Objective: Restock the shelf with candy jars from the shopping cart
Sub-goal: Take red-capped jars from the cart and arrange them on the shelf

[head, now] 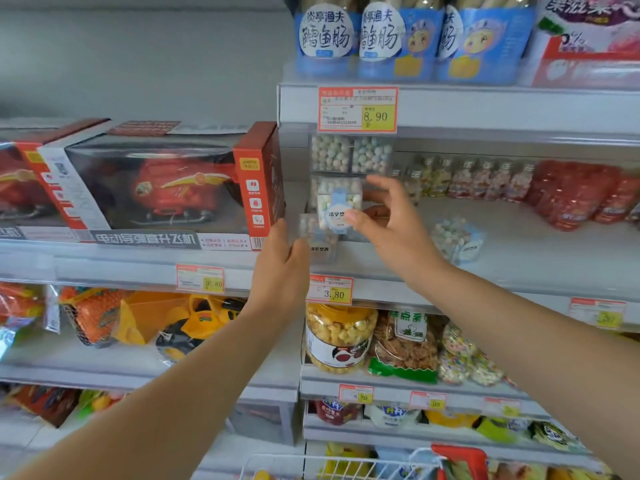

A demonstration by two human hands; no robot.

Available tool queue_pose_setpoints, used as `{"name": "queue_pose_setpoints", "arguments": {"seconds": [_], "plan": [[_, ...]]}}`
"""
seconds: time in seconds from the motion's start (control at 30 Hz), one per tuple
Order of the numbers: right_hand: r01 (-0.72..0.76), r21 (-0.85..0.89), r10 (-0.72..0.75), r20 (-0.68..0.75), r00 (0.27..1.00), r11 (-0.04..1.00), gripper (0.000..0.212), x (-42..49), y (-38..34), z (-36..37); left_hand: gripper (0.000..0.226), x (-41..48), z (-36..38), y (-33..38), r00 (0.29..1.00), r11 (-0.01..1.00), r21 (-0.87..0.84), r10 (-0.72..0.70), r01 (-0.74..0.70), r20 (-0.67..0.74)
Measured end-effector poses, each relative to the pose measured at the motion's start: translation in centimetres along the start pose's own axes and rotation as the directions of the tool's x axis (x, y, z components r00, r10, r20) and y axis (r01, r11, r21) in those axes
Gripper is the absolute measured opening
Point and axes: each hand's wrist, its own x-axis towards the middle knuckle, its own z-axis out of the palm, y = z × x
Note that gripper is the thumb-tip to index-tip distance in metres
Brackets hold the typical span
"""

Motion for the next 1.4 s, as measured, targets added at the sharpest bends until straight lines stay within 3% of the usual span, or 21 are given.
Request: {"name": "queue_pose_setpoints", "arguments": {"seconds": [0.1,0.57,0.67,0.77,0.87,0.93,1.0,1.07,1.13,1.2,1.3,1.4], "plan": [[0.022,0.012,-0.022,-0.021,1.000,1.000,0.052,0.4,0.3,1.9,0.021,0.9,0.1,-0.1,0.999,1.000,-0.002,-0.018,0.018,0.045],[0.047,-0.030,-0.050,-0.127,0.991,0.998,0.042,-0.3,0.9,2.9,0.038,1.6,0.2,-0.6,0.993,0.999,0.006,0.046,-0.047,0.113],[0.043,-0.129,-0.069,-0.201,0.977,0.991,0.033,-1.0,1.4,1.2,0.057,1.3,0.6,-0.6,0.995,0.995,0.091,0.018,-0.027,0.102],[0.048,-0.335,-0.181,-0.376,0.909,0.941,0.033,-1.6,2.3,-2.0,0.060,0.6,1.1,-0.3,0.996,0.994,0.114,-0.018,0.008,0.088],[-0.191,-0.546,-0.168,-0.539,0.825,0.816,0.053,-1.9,3.2,-4.8,0.061,0.5,1.8,-0.2,0.996,0.990,0.134,-0.049,0.038,0.078],[-0.402,-0.554,-0.007,-0.593,0.805,0.729,0.076,-1.8,3.9,-6.0,0.058,0.5,2.1,0.0,0.996,0.991,0.125,-0.065,0.057,0.063],[-0.523,-0.518,0.170,-0.581,0.796,0.677,0.096,-1.6,4.4,-6.9,0.059,0.5,2.4,0.0,0.996,0.992,0.110,-0.073,0.066,0.058],[-0.569,-0.455,0.308,-0.527,0.792,0.685,0.096,-1.2,4.8,-7.7,0.060,0.5,2.6,0.0,0.996,0.993,0.105,-0.067,0.060,0.062],[-0.551,-0.455,0.346,-0.459,0.818,0.700,0.078,-1.1,5.0,-8.2,0.061,0.3,2.6,0.1,0.996,0.993,0.102,-0.060,0.053,0.067],[-0.493,-0.432,0.295,-0.448,0.844,0.755,0.069,-1.3,4.9,-8.1,0.063,0.2,2.5,0.2,0.996,0.993,0.108,-0.063,0.055,0.068],[-0.303,-0.262,0.171,-0.427,0.888,0.916,0.062,-2.3,3.3,-6.8,0.068,0.1,2.0,0.4,0.997,0.994,0.104,-0.044,0.037,0.064],[-0.096,-0.119,0.041,-0.397,0.917,0.988,0.050,-2.6,0.2,-4.7,0.067,-0.2,1.5,0.5,0.998,0.996,0.092,-0.024,0.018,0.062]]}}
